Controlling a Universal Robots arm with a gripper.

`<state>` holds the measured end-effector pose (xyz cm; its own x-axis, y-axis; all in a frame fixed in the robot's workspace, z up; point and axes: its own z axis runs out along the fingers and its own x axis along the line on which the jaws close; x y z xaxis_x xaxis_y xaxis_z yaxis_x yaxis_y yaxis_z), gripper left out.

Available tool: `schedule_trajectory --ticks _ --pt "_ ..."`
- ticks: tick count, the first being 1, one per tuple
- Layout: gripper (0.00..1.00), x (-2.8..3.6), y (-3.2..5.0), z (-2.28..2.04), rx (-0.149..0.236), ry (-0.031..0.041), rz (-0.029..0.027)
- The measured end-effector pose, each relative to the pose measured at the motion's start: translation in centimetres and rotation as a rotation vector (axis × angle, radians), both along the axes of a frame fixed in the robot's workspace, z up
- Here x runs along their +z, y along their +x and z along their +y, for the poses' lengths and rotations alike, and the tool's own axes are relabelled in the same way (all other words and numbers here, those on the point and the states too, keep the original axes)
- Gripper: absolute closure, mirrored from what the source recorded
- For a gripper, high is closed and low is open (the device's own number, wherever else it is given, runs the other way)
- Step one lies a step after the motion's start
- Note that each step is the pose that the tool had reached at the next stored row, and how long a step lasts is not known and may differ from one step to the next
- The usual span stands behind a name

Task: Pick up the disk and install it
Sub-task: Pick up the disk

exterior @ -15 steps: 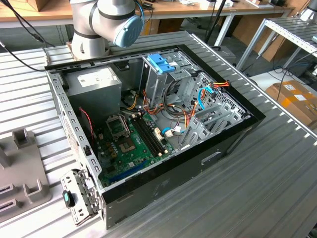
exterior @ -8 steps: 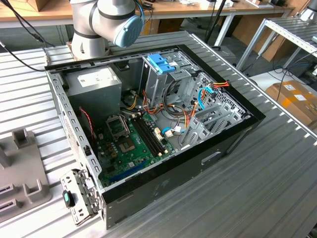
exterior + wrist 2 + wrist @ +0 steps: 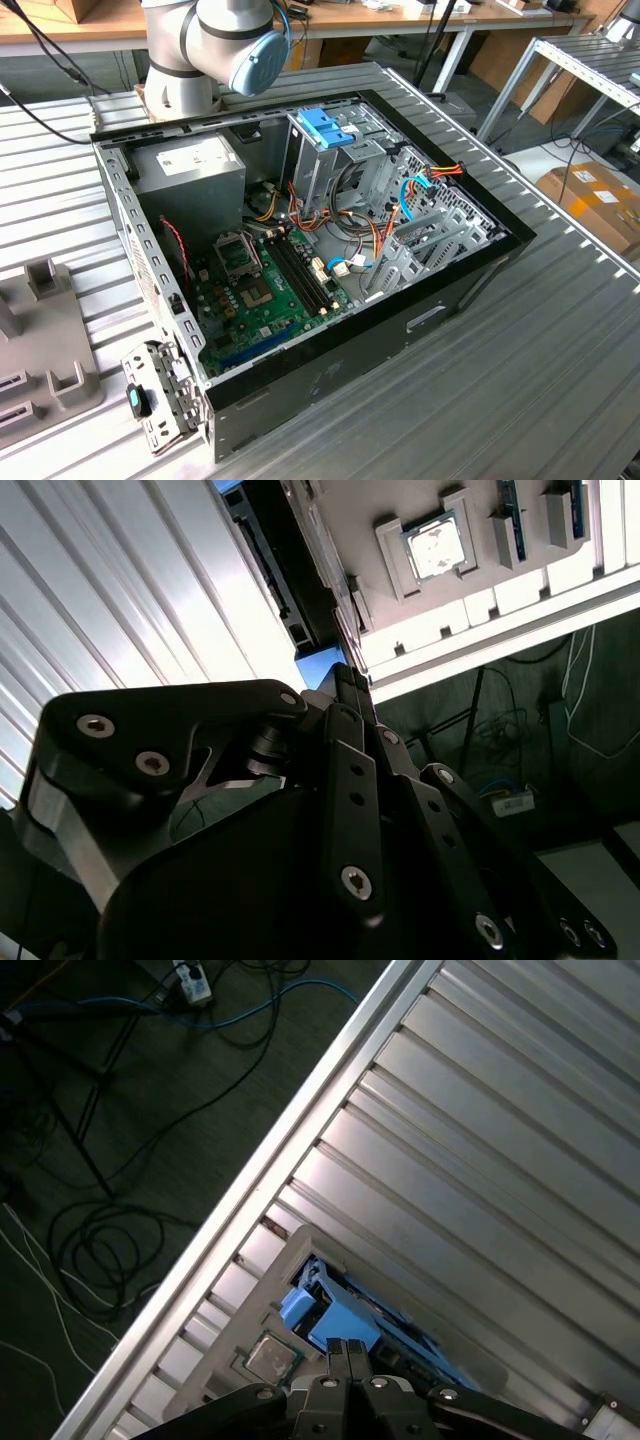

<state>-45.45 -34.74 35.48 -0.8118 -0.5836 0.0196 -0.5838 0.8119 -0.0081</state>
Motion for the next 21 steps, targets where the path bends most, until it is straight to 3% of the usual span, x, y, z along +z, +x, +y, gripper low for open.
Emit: schedule_trajectory --ticks 21 --pt "0.89 0.0 0.0 0.0 0.159 0.0 0.0"
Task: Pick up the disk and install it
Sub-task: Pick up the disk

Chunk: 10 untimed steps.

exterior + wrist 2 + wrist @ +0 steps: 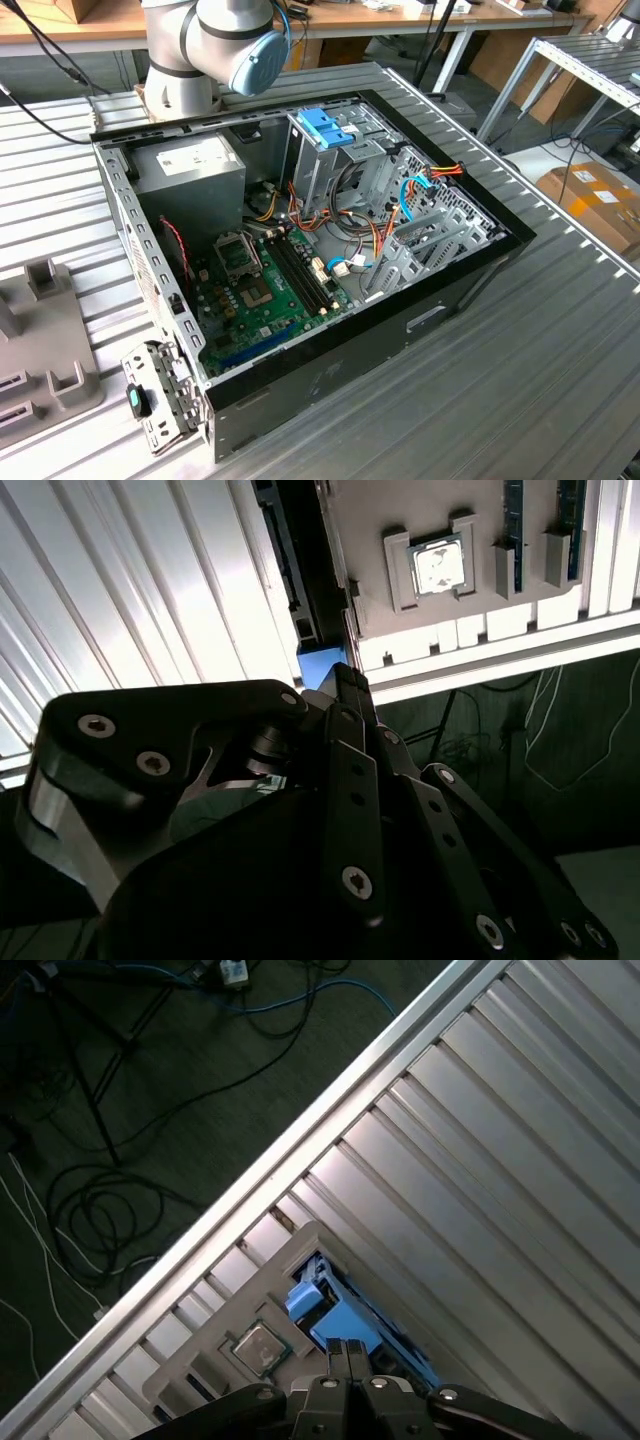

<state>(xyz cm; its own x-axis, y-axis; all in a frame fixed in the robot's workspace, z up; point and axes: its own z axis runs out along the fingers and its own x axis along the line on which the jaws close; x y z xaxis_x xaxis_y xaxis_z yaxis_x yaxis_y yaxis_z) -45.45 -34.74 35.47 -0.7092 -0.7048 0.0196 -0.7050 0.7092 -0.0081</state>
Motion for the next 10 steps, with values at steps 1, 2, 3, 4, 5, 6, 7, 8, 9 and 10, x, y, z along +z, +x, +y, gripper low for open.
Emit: schedule_trajectory --ticks 1,2,3,4,5,6,7,8,9,10 --pt "0.89 0.0 0.0 0.0 0.005 0.0 0.0" --pt "0.89 0.0 0.0 0.0 0.011 0.0 0.0" --pt "0.89 0.0 0.0 0.0 0.018 0.0 0.0" --pt "0.89 0.0 0.0 0.0 0.022 0.0 0.0" --pt "0.89 0.0 0.0 0.0 0.025 0.0 0.0" --pt "0.89 0.0 0.0 0.0 0.03 0.0 0.0" --pt "0.89 0.0 0.0 0.0 0.035 0.0 0.0001" --pt "0.89 0.0 0.0 0.0 0.038 0.0 0.0" --pt "0.89 0.0 0.0 0.0 0.039 0.0 0.0" --pt "0.89 0.0 0.0 0.0 0.039 0.0 0.0"
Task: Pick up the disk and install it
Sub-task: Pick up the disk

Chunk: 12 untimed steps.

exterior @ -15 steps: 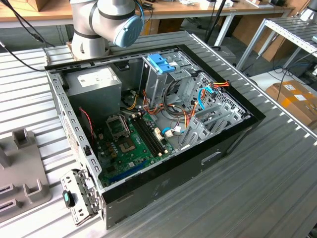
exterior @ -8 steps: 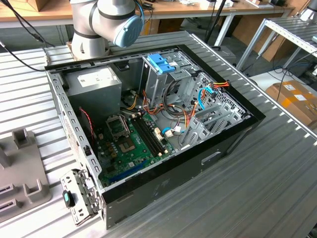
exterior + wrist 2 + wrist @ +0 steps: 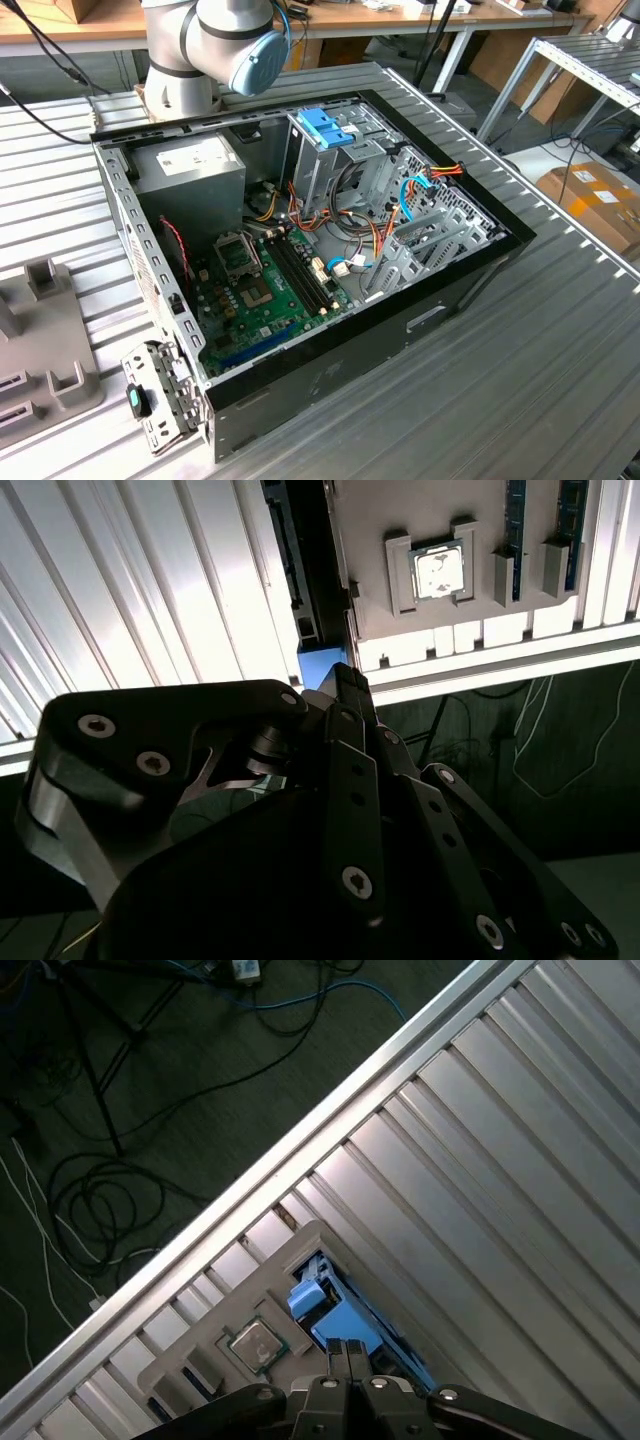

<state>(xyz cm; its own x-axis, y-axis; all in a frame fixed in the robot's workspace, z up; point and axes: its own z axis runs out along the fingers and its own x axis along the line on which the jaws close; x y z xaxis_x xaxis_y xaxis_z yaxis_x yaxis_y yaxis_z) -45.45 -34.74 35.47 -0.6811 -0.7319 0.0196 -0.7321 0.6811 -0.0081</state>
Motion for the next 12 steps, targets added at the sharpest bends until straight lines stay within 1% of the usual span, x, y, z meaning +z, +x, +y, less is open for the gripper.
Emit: schedule_trajectory --ticks 12 --pt "0.89 0.0 0.0 0.0 0.007 0.0 0.0001"
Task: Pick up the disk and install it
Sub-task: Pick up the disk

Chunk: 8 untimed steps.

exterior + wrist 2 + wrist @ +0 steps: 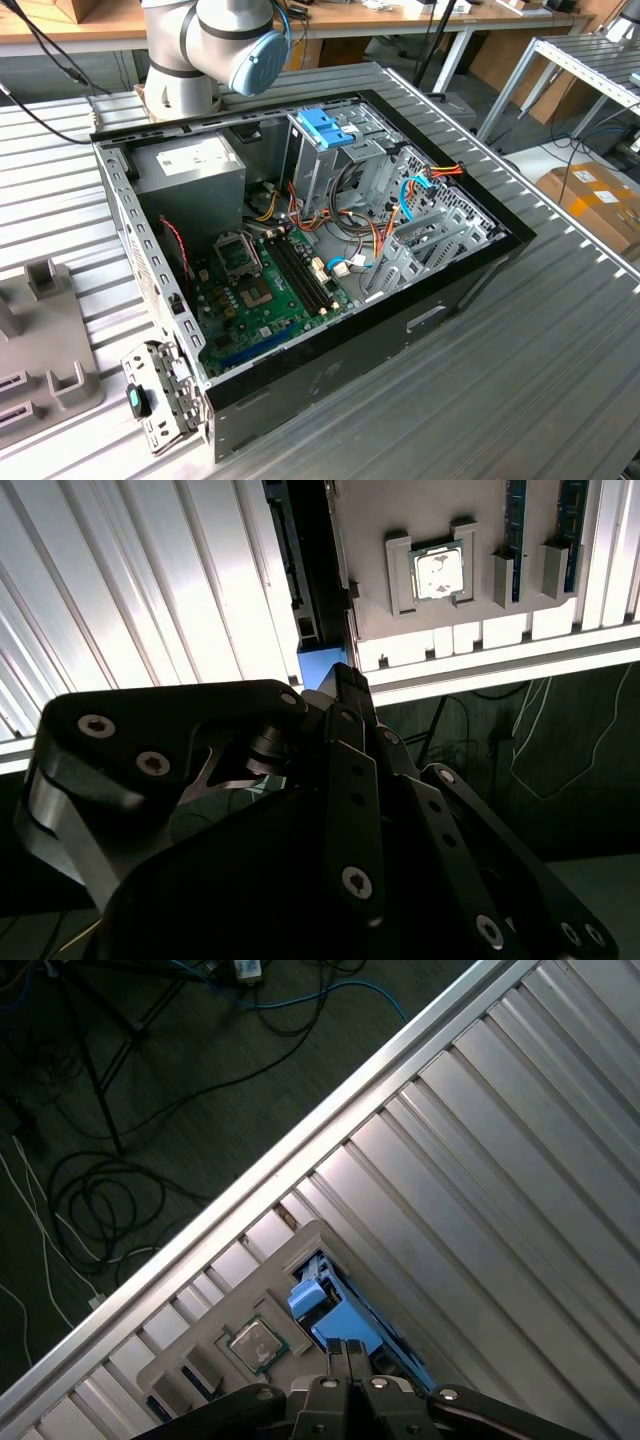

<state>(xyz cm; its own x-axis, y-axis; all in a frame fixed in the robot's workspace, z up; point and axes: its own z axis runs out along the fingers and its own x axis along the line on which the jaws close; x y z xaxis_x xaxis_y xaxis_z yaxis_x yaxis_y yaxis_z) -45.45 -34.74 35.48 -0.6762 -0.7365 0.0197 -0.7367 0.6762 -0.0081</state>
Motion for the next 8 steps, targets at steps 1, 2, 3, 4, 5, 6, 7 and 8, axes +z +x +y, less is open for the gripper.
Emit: schedule_trajectory --ticks 1,2,3,4,5,6,7,8 --pt "0.89 0.0 0.0 0.0 0.0 0.0 -0.0001" --pt "0.89 0.0 0.0 0.0 0.0 0.0 -0.0001" --pt "0.89 0.0 0.0 0.0 0.0 0.0 0.0" --pt "0.89 0.0 0.0 0.0 0.0 0.0 0.0" --pt "0.89 0.0 0.0 0.0 0.0 0.0 0.0" --pt "0.89 0.0 0.0 0.0 0.0 0.0 0.0" --pt "0.89 0.0 0.0 0.0 0.0 0.0 0.0" --pt "0.89 0.0 0.0 0.0 0.0 0.0 0.0"
